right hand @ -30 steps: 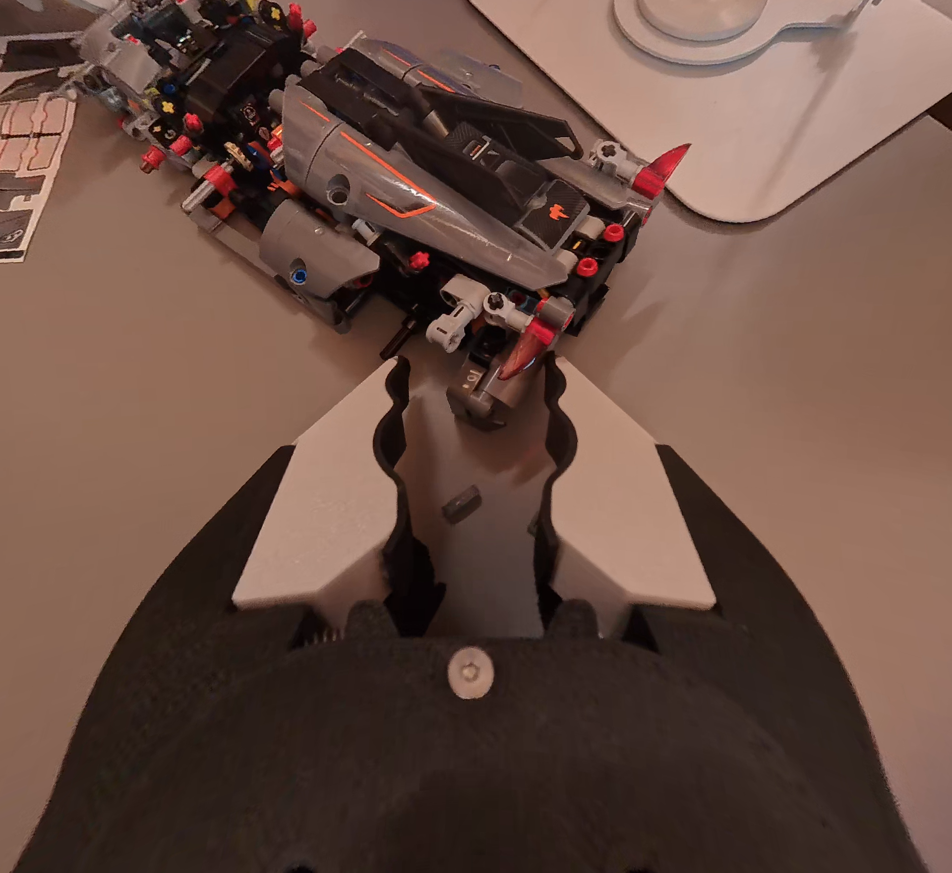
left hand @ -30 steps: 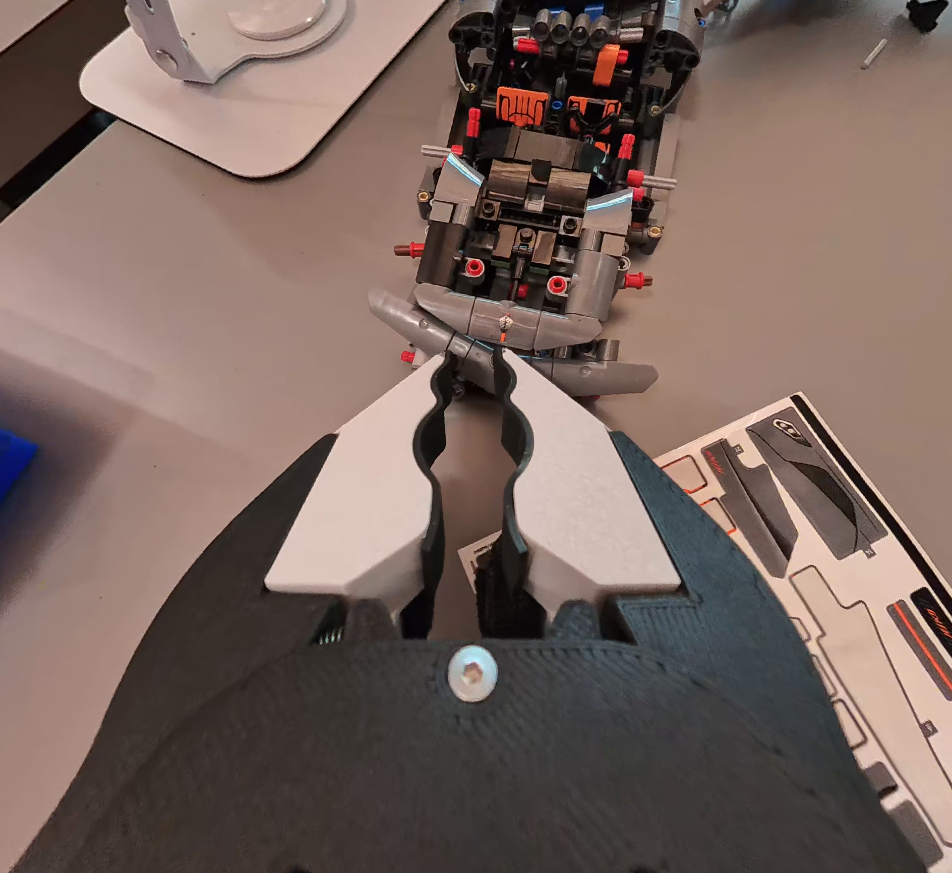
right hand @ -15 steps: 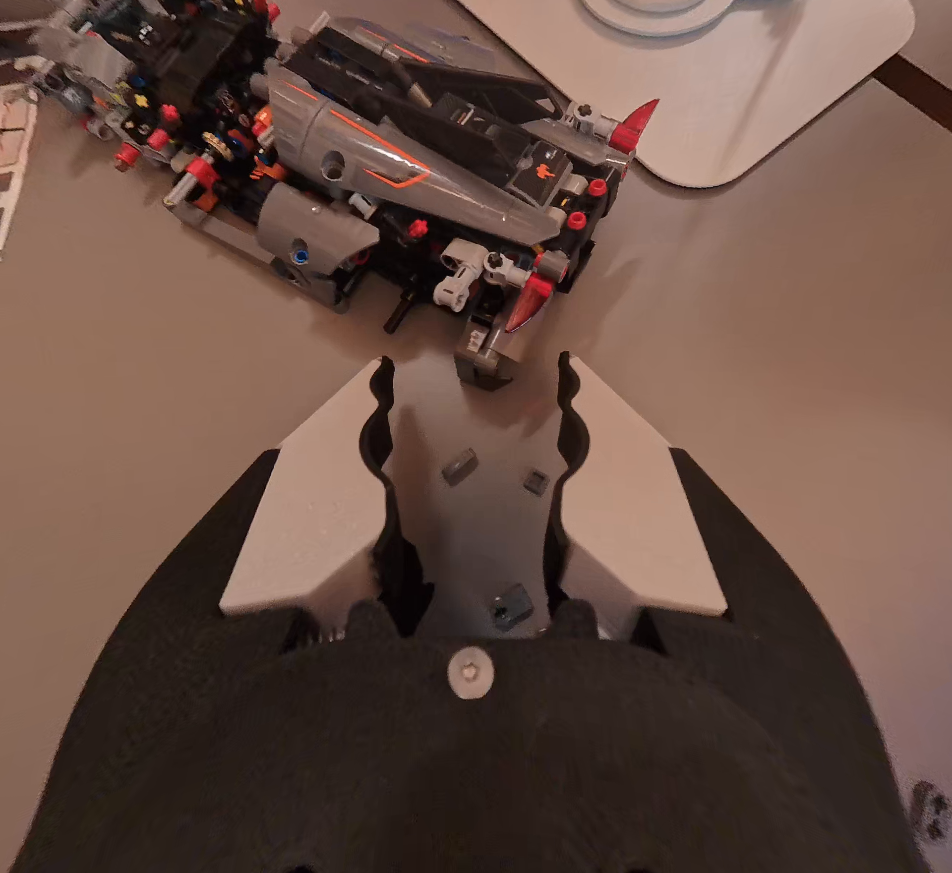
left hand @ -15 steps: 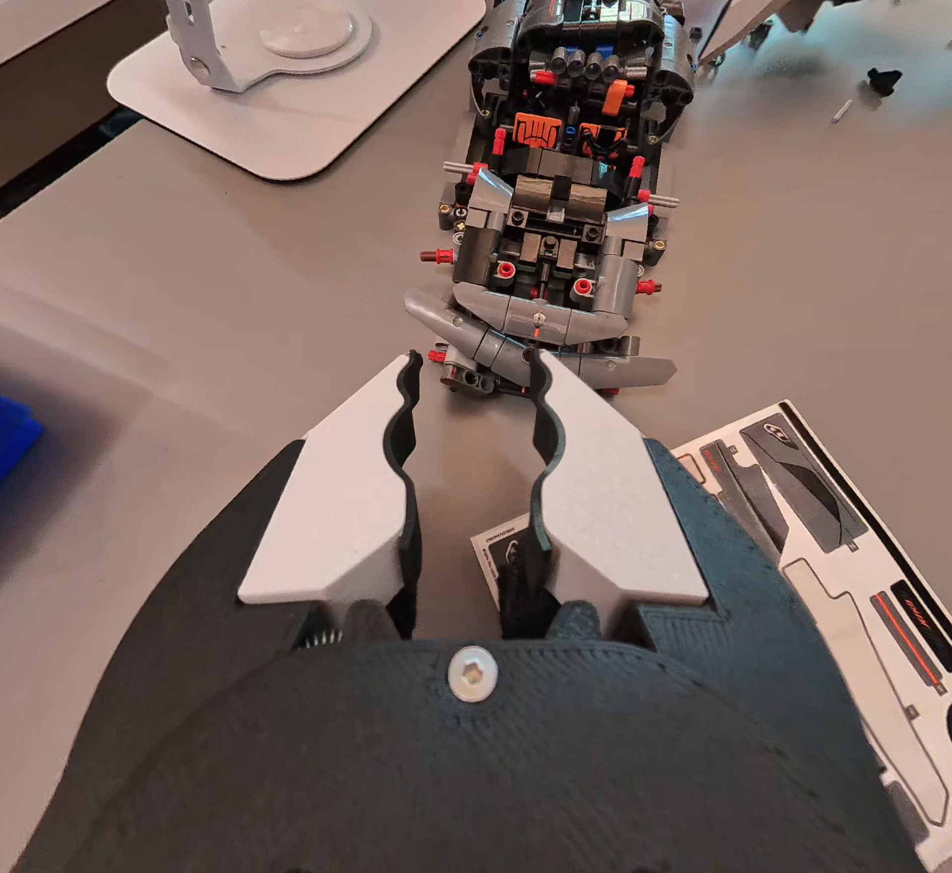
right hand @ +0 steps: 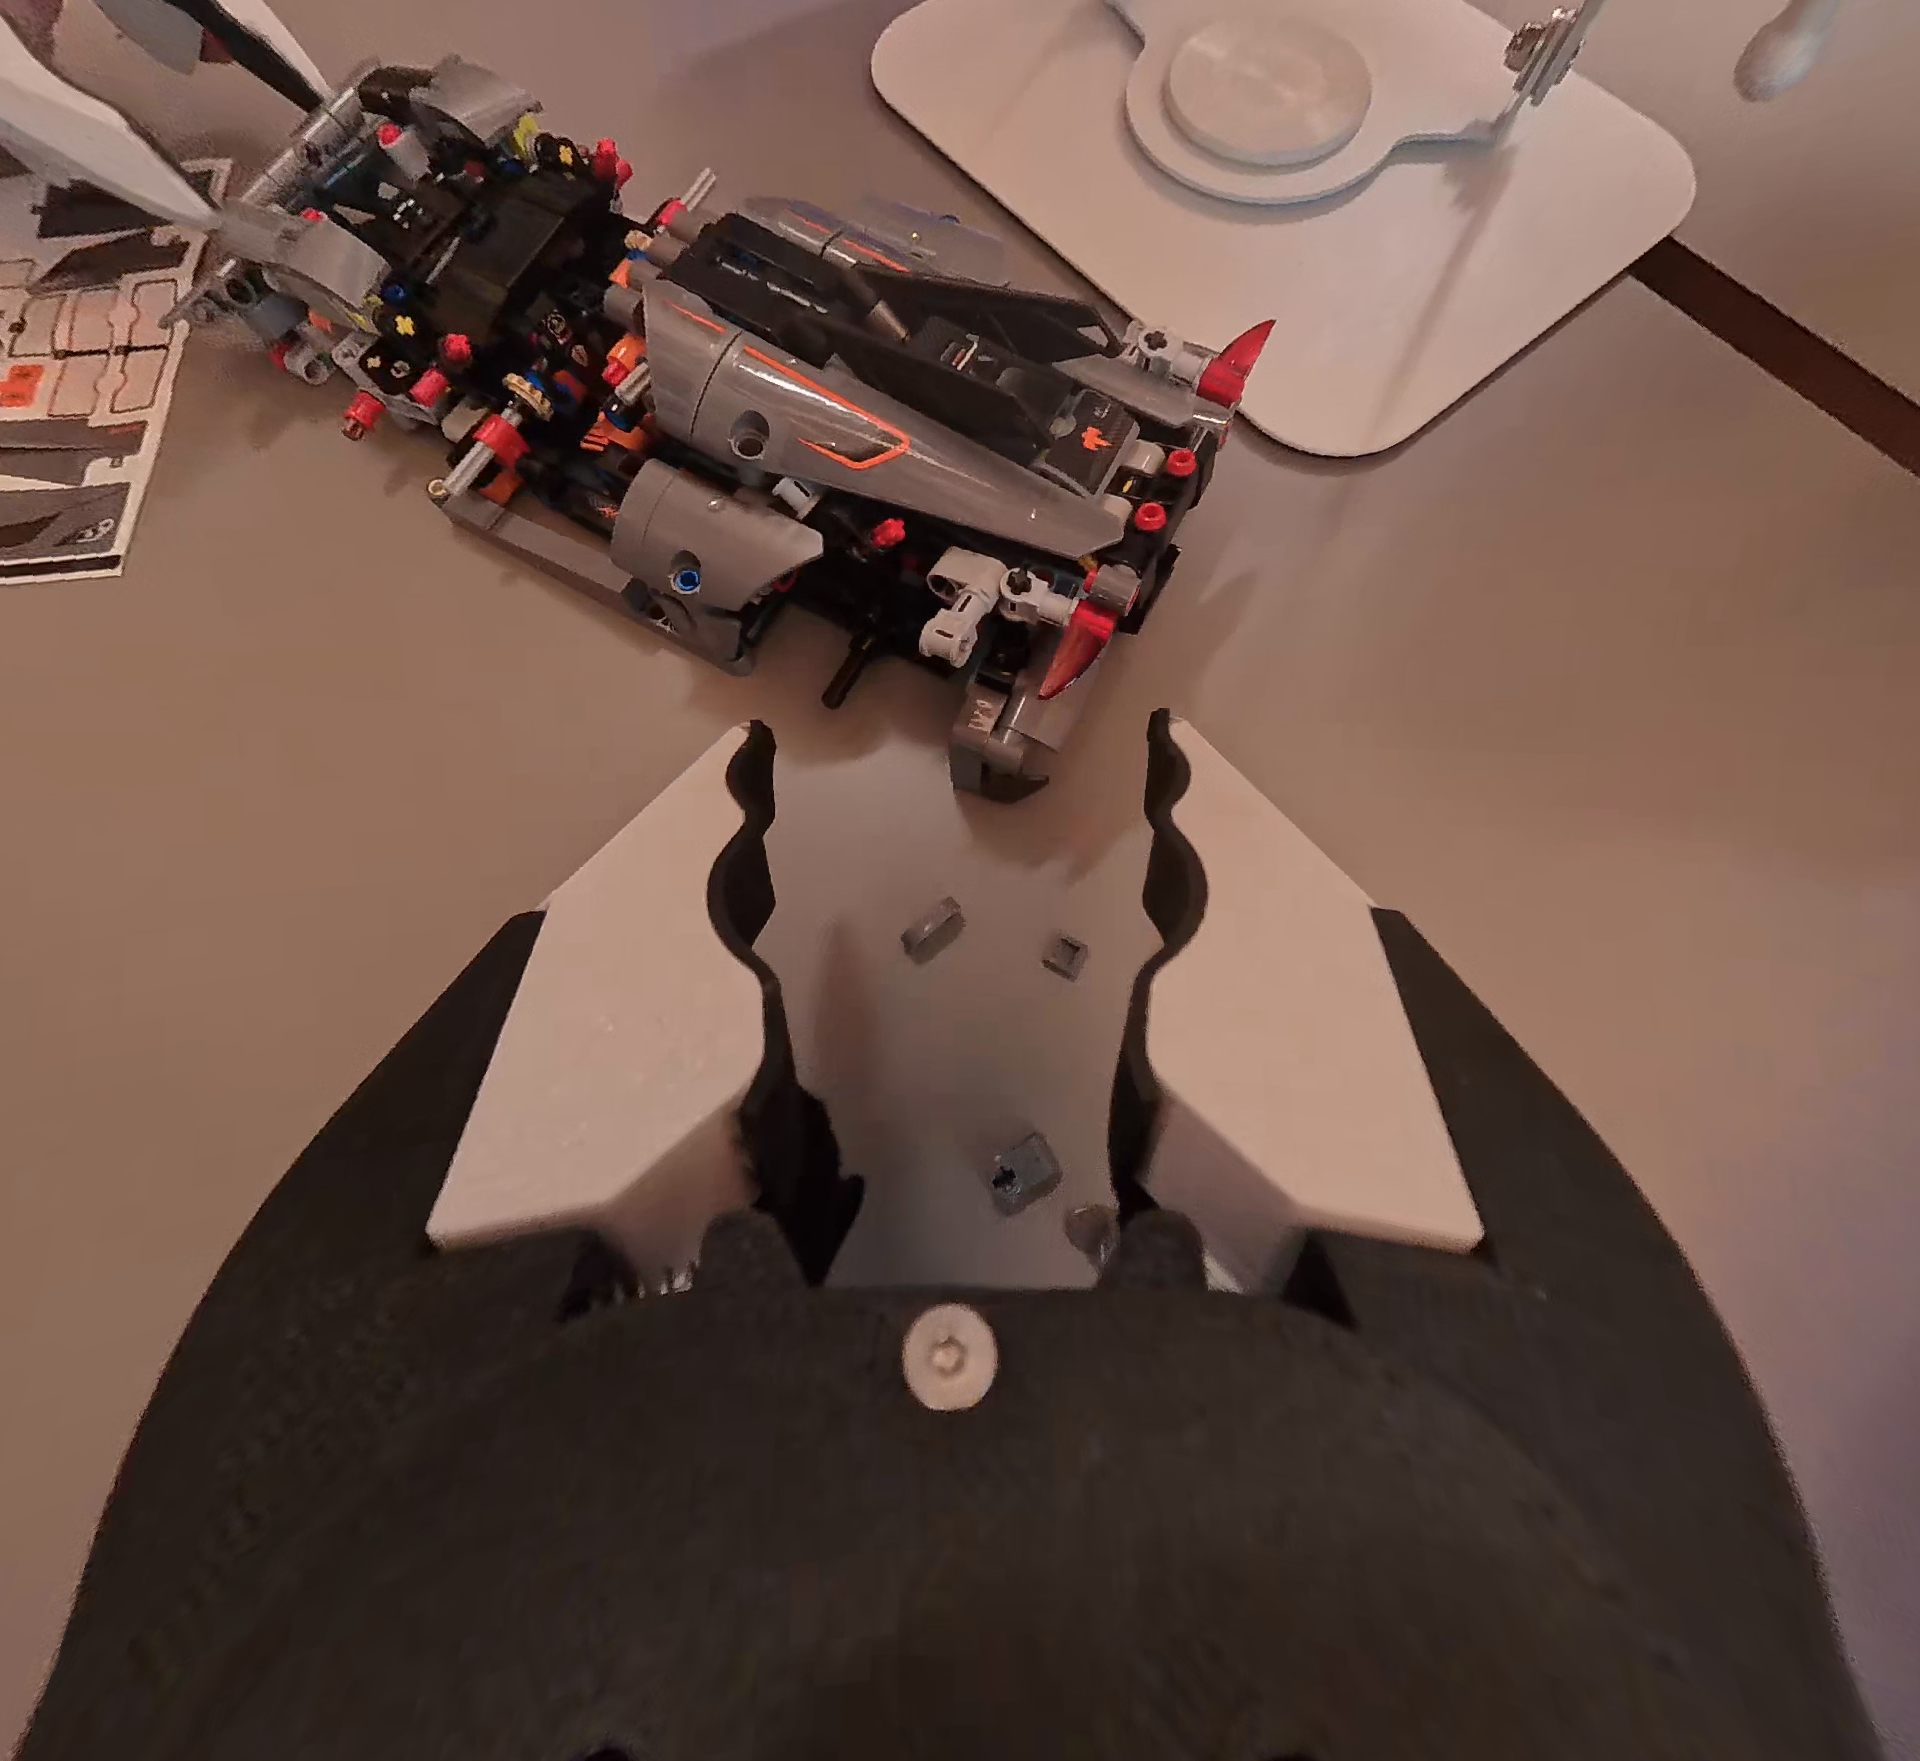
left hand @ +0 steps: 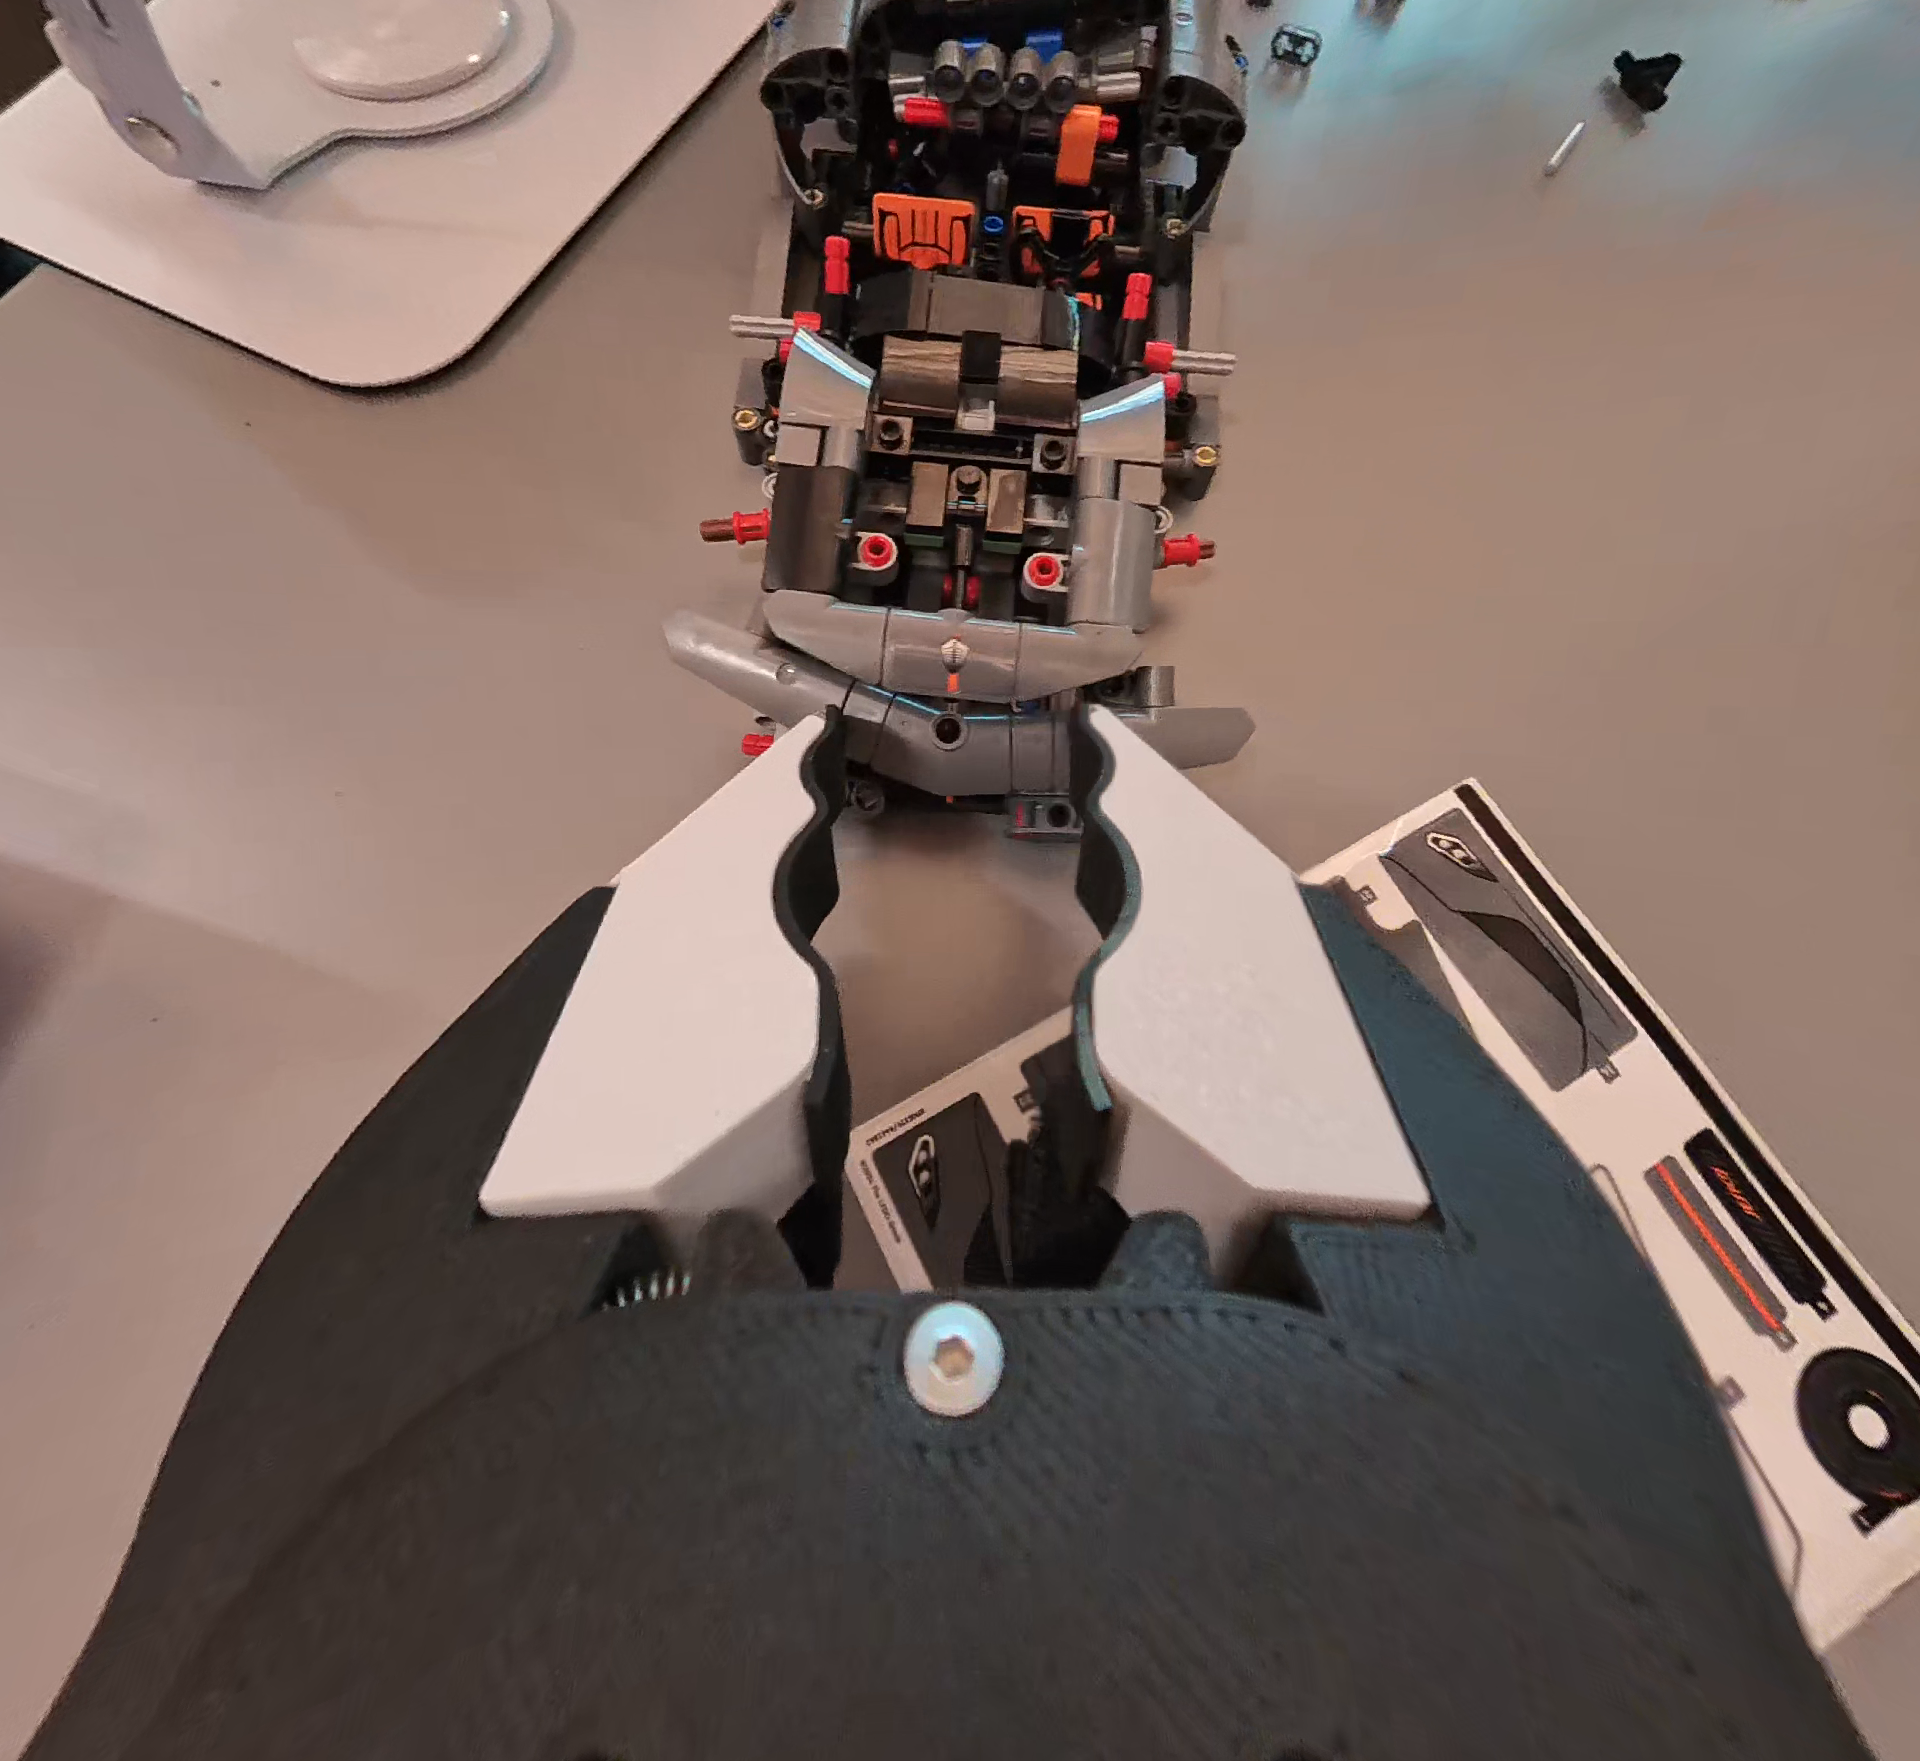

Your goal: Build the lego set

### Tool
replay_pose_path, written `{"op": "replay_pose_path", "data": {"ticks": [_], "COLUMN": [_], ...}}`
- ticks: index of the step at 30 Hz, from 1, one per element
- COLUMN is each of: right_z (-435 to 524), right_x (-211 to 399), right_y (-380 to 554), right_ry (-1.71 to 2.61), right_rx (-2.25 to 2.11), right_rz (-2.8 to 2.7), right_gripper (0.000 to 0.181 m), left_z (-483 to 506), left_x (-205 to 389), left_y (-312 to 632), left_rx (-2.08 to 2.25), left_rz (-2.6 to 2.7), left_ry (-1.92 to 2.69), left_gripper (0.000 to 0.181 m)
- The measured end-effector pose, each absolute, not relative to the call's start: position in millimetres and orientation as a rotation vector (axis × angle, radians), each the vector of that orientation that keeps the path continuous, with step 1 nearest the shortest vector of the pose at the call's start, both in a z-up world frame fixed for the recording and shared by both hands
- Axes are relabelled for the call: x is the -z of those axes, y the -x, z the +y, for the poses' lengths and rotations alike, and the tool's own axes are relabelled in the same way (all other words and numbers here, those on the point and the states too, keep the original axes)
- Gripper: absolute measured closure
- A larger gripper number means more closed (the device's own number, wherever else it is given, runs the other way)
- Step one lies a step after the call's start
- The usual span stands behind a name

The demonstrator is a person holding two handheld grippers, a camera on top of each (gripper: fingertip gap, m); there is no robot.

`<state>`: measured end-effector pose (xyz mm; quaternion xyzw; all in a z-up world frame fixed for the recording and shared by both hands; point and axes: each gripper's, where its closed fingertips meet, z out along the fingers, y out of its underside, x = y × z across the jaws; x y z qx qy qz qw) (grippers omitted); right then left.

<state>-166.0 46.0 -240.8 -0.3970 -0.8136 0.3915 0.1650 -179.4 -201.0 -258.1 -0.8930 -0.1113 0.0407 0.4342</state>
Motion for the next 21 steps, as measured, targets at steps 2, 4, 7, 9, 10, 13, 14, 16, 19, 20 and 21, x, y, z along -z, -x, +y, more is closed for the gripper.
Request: {"op": "replay_pose_path", "data": {"ticks": [2, 4, 7, 9, 10, 13, 14, 16, 19, 20, 21], "right_z": [45.9, 45.5, 47.0, 45.0, 43.9, 38.3, 36.7, 36.1, 41.6, 44.1, 46.8], "right_x": [235.9, 230.8, 226.2, 218.7, 214.2, 201.6, 198.8, 198.5, 203.9, 207.7, 211.6], "right_y": [165.9, 167.3, 173.9, 178.8, 181.1, 185.5, 187.2, 191.9, 202.8, 205.7, 208.3], "right_ry": [1.133, 1.133, 1.157, 1.174, 1.175, 1.162, 1.170, 1.199, 1.247, 1.266, 1.284], "right_rx": [-1.145, -1.175, -1.216, -1.291, -1.320, -1.409, -1.437, -1.458, -1.444, -1.426, -1.408], "right_rz": [-2.303, -2.286, -2.259, -2.237, -2.227, -2.230, -2.236, -2.263, -2.261, -2.263, -2.261], "right_gripper": [0.111, 0.113, 0.117, 0.119, 0.120, 0.133, 0.131, 0.126, 0.121, 0.120, 0.120], "left_z": [-203.4, -205.5, -201.6, -190.7, -184.1, -156.2, -146.0, -126.9, -107.6, -101.8, -96.5], "left_x": [257.3, 249.9, 226.5, 208.8, 203.1, 193.4, 193.6, 199.1, 211.7, 213.7, 214.6], "left_y": [177.3, 178.9, 179.7, 177.1, 177.0, 169.7, 169.0, 168.9, 180.7, 183.7, 186.6], "left_rx": [-0.095, -0.110, -0.150, -0.197, -0.222, -0.235, -0.236, -0.247, -0.284, -0.263, -0.249], "left_rz": [-0.272, -0.276, -0.262, -0.224, -0.214, -0.145, -0.129, -0.082, -0.057, -0.067, -0.081], "left_ry": [2.234, 2.211, 2.156, 2.133, 2.137, 2.144, 2.157, 2.208, 2.278, 2.280, 2.279], "left_gripper": [0.138, 0.134, 0.134, 0.134, 0.133, 0.131, 0.129, 0.121, 0.115, 0.115, 0.115]}}
